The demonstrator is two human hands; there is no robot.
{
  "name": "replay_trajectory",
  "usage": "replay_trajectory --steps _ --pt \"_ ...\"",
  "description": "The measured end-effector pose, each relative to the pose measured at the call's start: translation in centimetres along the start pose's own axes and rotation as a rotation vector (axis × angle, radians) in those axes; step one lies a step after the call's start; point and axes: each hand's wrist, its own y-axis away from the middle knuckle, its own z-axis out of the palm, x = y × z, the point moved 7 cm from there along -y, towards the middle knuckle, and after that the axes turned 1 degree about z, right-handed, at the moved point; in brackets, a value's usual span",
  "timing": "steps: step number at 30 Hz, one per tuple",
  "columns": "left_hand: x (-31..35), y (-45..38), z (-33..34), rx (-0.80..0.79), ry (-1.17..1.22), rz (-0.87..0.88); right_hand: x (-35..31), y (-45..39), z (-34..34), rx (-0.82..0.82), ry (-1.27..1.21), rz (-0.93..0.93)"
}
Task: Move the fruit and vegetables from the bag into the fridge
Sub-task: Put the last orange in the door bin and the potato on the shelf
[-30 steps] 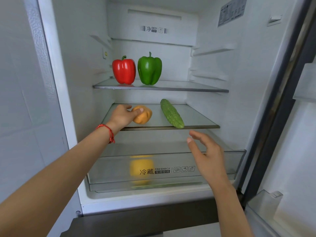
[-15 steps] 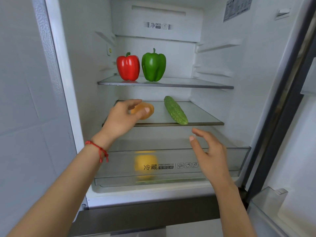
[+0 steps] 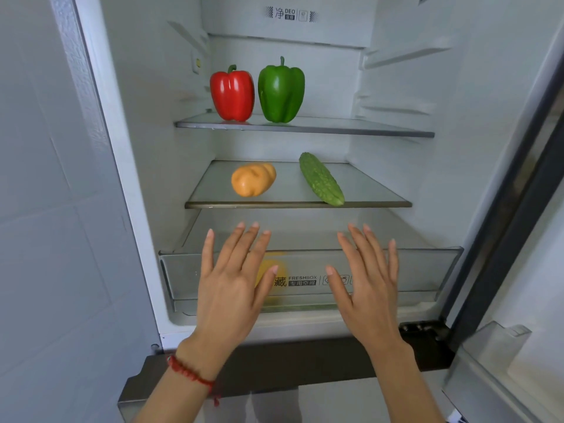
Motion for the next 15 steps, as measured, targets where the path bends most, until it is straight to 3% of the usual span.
replay_trajectory --steps 15 --pt "-2.0 -2.2 3.8 0.061 -0.143 0.003 1.4 -2.2 4.2 -0.033 0.106 -0.028"
